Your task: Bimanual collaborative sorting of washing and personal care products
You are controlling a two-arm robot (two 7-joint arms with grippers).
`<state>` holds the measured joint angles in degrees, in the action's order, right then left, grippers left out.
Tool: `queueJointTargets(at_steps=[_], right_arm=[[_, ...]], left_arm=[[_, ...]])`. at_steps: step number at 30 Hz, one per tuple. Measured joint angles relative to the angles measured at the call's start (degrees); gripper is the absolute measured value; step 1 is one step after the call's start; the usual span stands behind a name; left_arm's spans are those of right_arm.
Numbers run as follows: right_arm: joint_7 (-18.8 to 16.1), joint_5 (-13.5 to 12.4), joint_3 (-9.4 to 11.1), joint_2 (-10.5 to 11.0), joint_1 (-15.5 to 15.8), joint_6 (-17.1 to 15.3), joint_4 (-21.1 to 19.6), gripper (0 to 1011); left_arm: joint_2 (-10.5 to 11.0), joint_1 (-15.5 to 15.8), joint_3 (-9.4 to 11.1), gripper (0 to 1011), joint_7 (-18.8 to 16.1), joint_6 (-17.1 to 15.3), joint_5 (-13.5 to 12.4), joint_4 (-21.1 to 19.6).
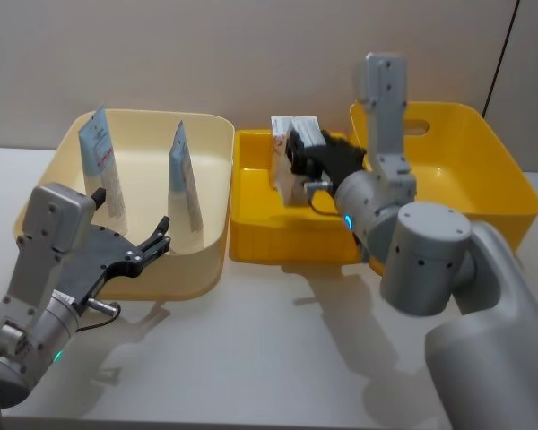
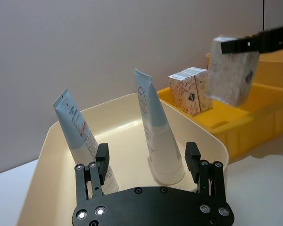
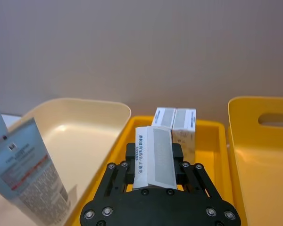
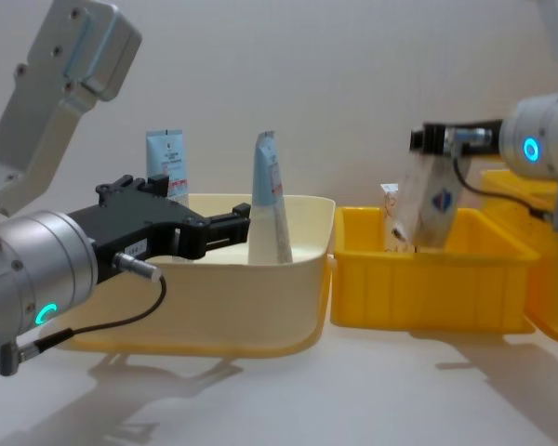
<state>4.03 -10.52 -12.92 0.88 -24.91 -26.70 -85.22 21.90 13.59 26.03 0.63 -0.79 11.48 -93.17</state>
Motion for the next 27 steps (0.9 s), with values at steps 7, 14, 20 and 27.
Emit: queueJointTargets(at_steps=[7, 14, 20, 27], right_arm=[[-0.8, 0.4, 0.1, 0.1, -1.0, 2.2, -1.8, 431], [-1.2, 1.4, 0.6, 0.4, -2.6, 5.2, -3.8, 431], [-0.3, 2.8, 1.5, 0.6, -3.7, 7.8, -5.2, 431], [1.8, 4.3, 3.3, 0.8, -4.7, 10.0, -6.3, 431]], left_arm=[[0.0, 0.0, 0.0, 1003, 0.0, 0.0, 0.0, 0.0], [0.0, 0.0, 0.0, 1003, 0.0, 0.0, 0.0, 0.0], [0.0, 0.0, 0.0, 1003, 0.0, 0.0, 0.0, 0.0], [0.0, 0.0, 0.0, 1003, 0.0, 0.0, 0.0, 0.0]])
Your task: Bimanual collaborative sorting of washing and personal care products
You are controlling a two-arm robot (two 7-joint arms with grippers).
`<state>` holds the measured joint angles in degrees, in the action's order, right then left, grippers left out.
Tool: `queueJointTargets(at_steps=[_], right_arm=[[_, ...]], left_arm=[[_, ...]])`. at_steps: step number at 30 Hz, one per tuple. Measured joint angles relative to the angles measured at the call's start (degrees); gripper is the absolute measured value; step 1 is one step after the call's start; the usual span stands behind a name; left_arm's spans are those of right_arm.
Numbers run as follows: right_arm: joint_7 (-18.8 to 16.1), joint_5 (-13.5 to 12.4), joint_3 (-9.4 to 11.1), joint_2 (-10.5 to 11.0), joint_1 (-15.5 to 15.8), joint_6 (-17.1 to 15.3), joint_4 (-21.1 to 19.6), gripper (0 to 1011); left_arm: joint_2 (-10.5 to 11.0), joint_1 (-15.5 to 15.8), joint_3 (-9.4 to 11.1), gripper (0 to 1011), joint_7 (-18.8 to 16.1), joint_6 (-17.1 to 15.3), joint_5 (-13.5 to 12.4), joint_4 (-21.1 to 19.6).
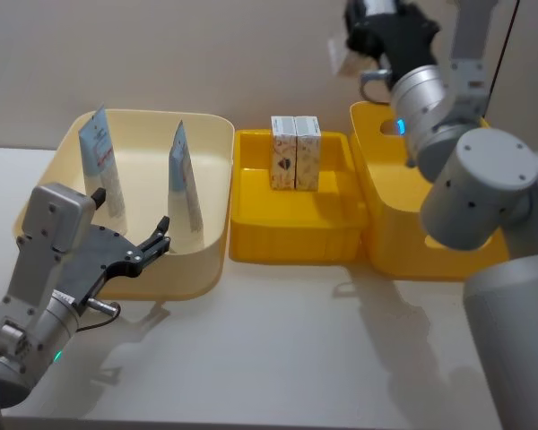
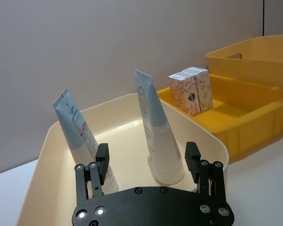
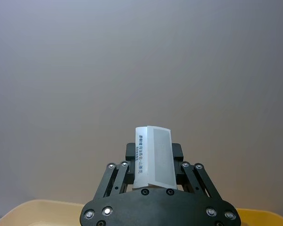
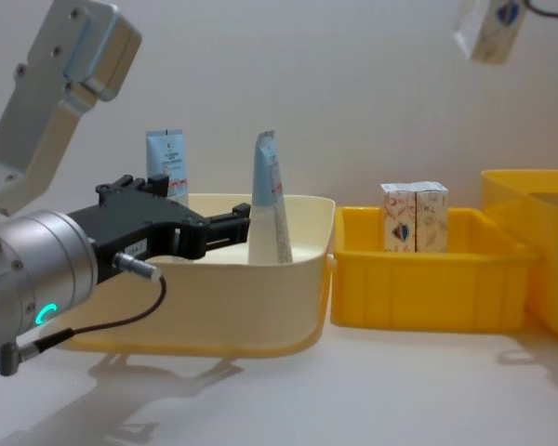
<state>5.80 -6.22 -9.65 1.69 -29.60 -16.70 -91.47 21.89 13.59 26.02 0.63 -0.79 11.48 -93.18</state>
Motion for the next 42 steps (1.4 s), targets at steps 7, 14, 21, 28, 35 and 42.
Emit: queueJointTargets(at_steps=[7, 14, 21, 28, 35, 42], right_arm=[[2.5, 1.5, 2.1, 0.3, -0.7, 1.4, -0.3, 431], [4.3, 2.7, 4.1, 0.7, -1.5, 1.0, 0.1, 431], [4.6, 3.0, 5.6, 1.1, -2.0, -2.1, 1.0, 431], [4.0, 2.9, 6.3, 1.2, -2.2, -5.8, 2.1, 431], [3.3, 2.7, 6.5, 1.1, -2.3, -9.3, 3.5, 431], [3.0, 2.6, 6.5, 0.5, -2.7, -13.5, 6.1, 431]], left_arm=[[0.0, 0.0, 0.0, 1003, 0.0, 0.0, 0.0, 0.0], [0.0, 0.0, 0.0, 1003, 0.0, 0.0, 0.0, 0.0], [0.0, 0.0, 0.0, 1003, 0.0, 0.0, 0.0, 0.0], [0.0, 0.0, 0.0, 1003, 0.0, 0.0, 0.0, 0.0], [0.0, 0.0, 0.0, 1003, 0.0, 0.0, 0.0, 0.0], [0.0, 0.0, 0.0, 1003, 0.0, 0.0, 0.0, 0.0]])
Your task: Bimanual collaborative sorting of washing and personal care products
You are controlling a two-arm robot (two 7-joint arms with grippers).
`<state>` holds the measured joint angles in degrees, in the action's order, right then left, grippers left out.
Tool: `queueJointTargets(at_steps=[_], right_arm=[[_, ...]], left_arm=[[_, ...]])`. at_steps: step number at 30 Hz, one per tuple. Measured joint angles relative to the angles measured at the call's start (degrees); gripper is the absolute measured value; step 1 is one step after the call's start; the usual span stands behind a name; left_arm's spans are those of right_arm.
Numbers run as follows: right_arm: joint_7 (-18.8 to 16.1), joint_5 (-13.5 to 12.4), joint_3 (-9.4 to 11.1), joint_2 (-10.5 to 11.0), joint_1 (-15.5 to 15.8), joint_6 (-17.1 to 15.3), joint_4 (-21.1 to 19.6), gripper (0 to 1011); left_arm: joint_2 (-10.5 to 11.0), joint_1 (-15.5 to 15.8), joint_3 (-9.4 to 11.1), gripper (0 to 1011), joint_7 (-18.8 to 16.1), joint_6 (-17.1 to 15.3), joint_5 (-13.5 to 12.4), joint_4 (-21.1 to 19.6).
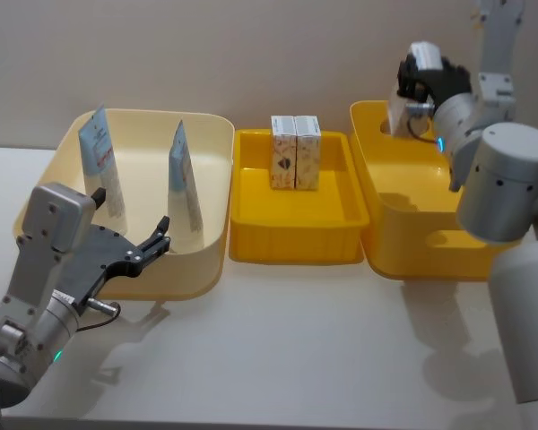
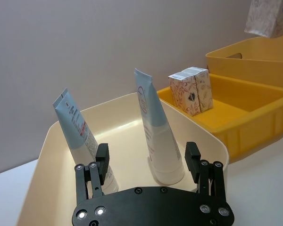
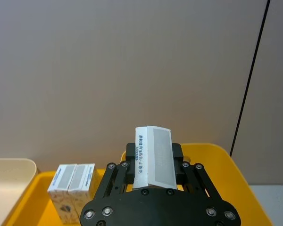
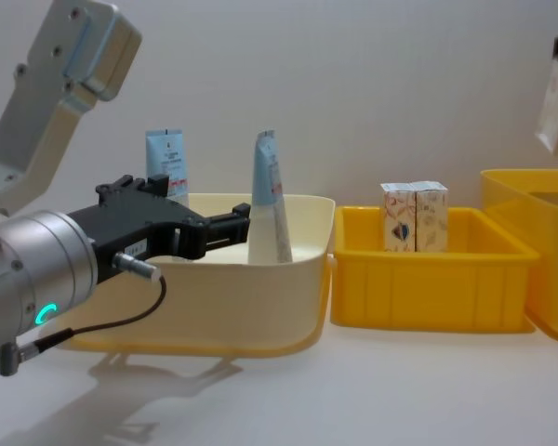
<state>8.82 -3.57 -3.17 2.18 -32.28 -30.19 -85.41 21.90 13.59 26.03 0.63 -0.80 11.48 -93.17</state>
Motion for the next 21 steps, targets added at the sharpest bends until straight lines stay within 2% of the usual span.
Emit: queueJointTargets(at_steps=[7, 15, 17, 21], right_arm=[[0.0, 0.0, 0.1, -0.7, -0.1, -2.2, 2.1, 431], [0.0, 0.1, 0.1, -1.1, -0.1, -3.3, 3.2, 432], [0.0, 0.1, 0.1, -1.2, -0.1, -3.5, 3.3, 450], [0.0, 0.2, 0.2, -1.3, -0.2, -3.8, 3.7, 549]], left_arm=[[0.0, 0.0, 0.0, 1003, 0.0, 0.0, 0.0, 0.0], [0.0, 0.0, 0.0, 1003, 0.0, 0.0, 0.0, 0.0], [0.0, 0.0, 0.0, 1003, 0.0, 0.0, 0.0, 0.0], [0.0, 0.0, 0.0, 1003, 0.0, 0.0, 0.0, 0.0]])
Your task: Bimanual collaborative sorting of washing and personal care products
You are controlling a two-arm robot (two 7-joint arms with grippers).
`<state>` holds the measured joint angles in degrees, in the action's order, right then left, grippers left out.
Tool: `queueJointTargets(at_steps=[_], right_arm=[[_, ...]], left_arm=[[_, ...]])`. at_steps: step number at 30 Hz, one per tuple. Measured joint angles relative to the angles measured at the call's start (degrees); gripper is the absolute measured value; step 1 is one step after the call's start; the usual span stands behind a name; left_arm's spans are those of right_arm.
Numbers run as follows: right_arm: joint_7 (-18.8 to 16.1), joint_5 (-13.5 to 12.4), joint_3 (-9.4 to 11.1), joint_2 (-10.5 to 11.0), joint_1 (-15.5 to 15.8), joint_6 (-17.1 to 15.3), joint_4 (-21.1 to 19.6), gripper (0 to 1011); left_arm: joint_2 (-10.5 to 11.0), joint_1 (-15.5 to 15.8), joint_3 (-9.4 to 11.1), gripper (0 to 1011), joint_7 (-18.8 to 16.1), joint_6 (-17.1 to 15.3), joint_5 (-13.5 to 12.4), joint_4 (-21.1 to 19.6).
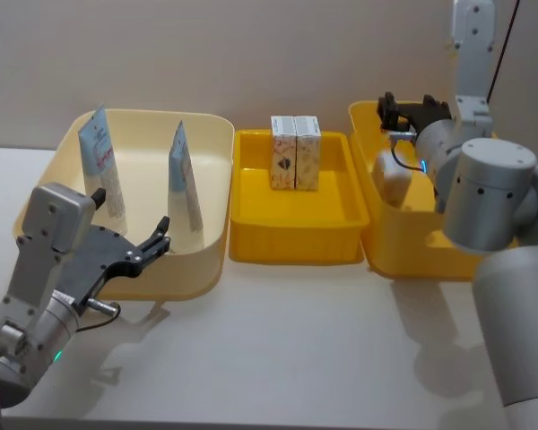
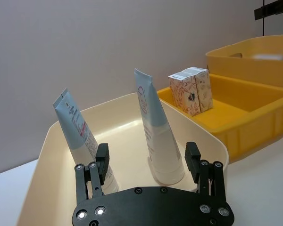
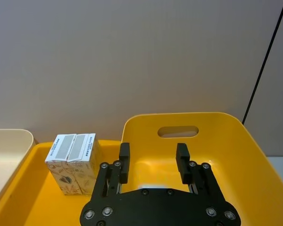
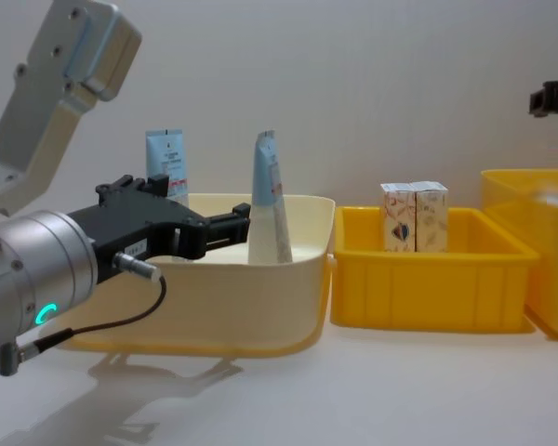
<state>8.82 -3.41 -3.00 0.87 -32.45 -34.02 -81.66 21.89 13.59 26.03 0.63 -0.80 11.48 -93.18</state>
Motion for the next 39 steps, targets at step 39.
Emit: queueJointTargets(at_steps=[39], right_arm=[[0.1, 0.1, 0.0, -0.3, 0.0, -0.8, 0.8, 1001]], left_arm=[[0.0, 0.0, 0.0, 1003, 0.0, 0.0, 0.0, 0.0]])
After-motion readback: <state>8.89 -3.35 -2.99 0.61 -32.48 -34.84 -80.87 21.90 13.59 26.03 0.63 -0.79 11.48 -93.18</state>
